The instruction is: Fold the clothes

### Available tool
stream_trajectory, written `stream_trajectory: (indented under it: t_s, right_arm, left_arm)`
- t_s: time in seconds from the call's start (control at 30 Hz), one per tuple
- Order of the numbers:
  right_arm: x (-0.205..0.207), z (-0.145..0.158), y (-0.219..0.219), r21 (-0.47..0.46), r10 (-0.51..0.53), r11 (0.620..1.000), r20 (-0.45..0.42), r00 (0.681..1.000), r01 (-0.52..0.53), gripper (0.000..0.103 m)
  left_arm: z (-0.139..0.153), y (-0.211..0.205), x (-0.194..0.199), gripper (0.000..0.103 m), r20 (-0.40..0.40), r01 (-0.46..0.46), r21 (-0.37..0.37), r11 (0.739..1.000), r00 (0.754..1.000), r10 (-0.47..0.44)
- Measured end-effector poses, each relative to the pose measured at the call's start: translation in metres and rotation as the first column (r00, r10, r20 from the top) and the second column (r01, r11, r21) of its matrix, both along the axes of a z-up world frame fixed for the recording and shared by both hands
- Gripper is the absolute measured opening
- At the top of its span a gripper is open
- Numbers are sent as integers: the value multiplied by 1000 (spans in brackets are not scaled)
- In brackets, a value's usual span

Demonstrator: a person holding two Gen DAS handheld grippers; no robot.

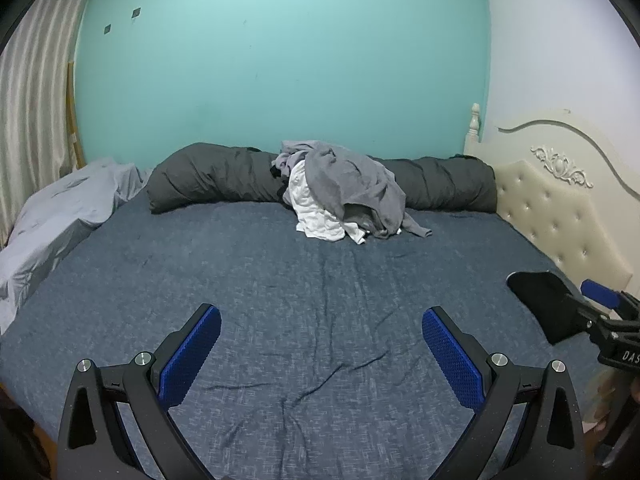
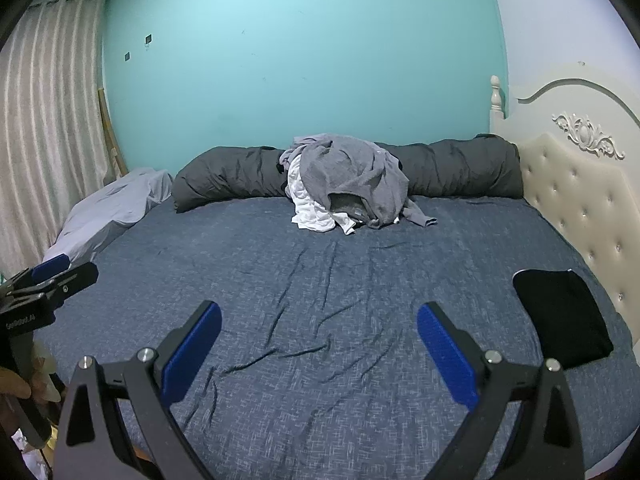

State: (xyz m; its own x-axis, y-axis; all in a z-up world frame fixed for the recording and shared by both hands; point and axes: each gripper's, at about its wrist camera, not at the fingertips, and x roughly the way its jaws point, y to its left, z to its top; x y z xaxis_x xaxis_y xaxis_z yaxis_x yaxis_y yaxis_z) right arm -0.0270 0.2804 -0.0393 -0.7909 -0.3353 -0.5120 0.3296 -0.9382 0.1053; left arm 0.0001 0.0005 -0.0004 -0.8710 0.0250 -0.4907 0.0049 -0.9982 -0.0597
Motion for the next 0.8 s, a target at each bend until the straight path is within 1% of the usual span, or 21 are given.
stream_trajectory:
  t_s: [0.1, 0.17, 0.23, 0.33, 0.43, 0.8]
  right_arm:
    - [0, 0, -1, -6, 3, 1000, -6, 1000, -3, 99]
    - [0, 1, 1, -6, 4, 1000, -7, 1000, -4, 99]
    - [-5, -1, 1, -5, 2, 1000, -2, 1000, -2, 99]
    - [-11, -6, 2, -4, -1, 1000, 6, 1000, 1, 99]
    - [-12, -3, 1, 6, -7, 1000, 9, 1000, 7, 99]
    - [-11, -1, 5, -2, -8, 1000, 3, 1000, 8, 99]
  left_arm:
    - [-4, 4, 0, 103, 1, 1, 1, 1000, 1000, -1]
    - [-7, 4, 0, 103, -6, 4, 16, 1000, 1000, -4]
    - [-7, -3, -3, 103, 13, 7, 51, 999, 1000, -8]
    - [-7, 3, -1, 103, 8, 5, 27, 1000, 1000, -5]
    - [-12, 9, -5, 103, 12, 8, 2, 1000, 1000, -8]
    - [-8, 13, -8, 103, 9, 12, -8, 1000, 1000, -12]
